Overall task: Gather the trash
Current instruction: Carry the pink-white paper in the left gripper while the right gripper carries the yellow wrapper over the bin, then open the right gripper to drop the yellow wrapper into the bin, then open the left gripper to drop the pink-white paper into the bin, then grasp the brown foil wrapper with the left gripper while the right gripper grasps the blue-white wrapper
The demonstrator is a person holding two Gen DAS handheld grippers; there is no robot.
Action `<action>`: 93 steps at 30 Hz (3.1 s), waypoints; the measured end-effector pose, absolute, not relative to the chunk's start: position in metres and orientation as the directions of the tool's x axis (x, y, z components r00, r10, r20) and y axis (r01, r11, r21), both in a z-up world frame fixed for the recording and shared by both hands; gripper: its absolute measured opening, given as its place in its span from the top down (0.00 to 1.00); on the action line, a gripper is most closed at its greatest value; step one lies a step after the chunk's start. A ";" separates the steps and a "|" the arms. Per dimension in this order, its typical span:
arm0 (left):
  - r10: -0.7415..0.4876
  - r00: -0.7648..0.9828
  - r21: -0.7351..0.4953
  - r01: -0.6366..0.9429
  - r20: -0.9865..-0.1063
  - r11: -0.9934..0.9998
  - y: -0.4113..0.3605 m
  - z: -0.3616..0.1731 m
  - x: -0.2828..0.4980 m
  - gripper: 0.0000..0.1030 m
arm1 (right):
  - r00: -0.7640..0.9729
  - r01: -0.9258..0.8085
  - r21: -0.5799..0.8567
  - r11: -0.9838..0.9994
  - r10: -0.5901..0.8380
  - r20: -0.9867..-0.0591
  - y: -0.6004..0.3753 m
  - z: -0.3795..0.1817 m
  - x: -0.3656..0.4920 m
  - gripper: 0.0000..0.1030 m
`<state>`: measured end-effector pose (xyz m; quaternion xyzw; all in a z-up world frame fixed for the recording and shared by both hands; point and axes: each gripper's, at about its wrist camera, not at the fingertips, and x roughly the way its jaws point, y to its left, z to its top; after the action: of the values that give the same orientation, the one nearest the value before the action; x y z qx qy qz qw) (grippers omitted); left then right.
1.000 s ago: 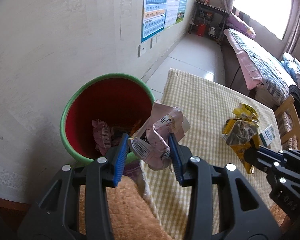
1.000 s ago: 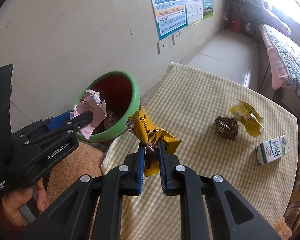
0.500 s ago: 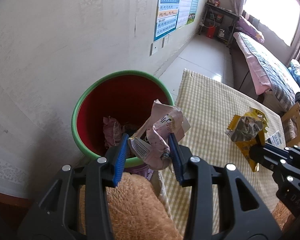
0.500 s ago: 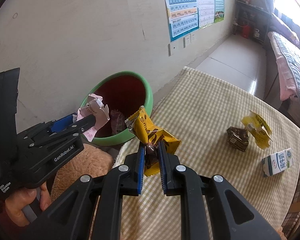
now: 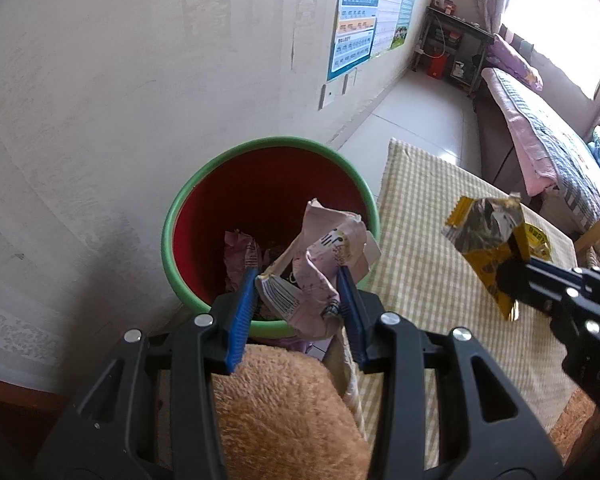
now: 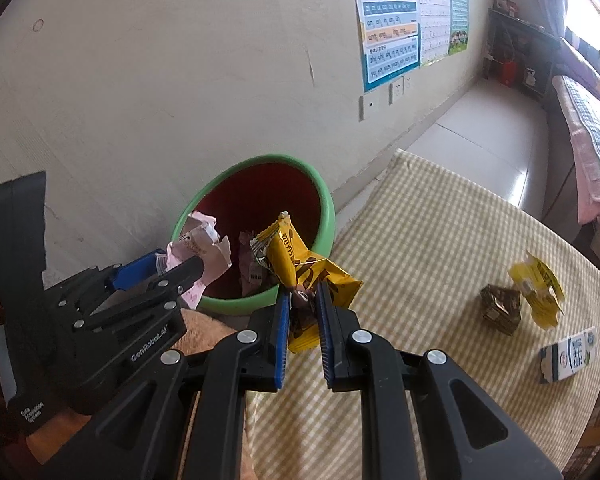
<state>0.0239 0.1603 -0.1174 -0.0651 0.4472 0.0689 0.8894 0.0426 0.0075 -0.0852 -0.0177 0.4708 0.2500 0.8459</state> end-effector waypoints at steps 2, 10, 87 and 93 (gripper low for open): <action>0.073 0.591 -0.048 -0.187 -0.804 0.981 0.164 -0.118 0.025 0.63 | 0.428 -0.444 0.206 0.872 0.409 -0.806 0.011 -0.085 0.047 0.86; 0.108 0.599 -0.027 -0.211 -0.793 0.977 0.186 -0.117 0.038 0.63 | 0.391 -0.468 0.227 0.854 0.431 -0.813 0.030 -0.092 0.071 0.86; 0.119 0.468 -0.011 -0.266 -0.876 0.964 0.234 -0.177 0.099 0.41 | 0.303 -0.464 0.251 0.850 0.418 -0.856 0.064 -0.120 0.104 0.78; 0.119 0.491 -0.013 -0.258 -0.863 0.966 0.223 -0.165 0.091 0.41 | 0.340 -0.473 0.248 0.845 0.435 -0.834 0.044 -0.104 0.091 0.72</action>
<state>0.0910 0.2234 -0.1648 -0.0704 0.4923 0.1096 0.8606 0.0910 0.0436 -0.1040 -0.0191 0.5028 0.2775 0.8184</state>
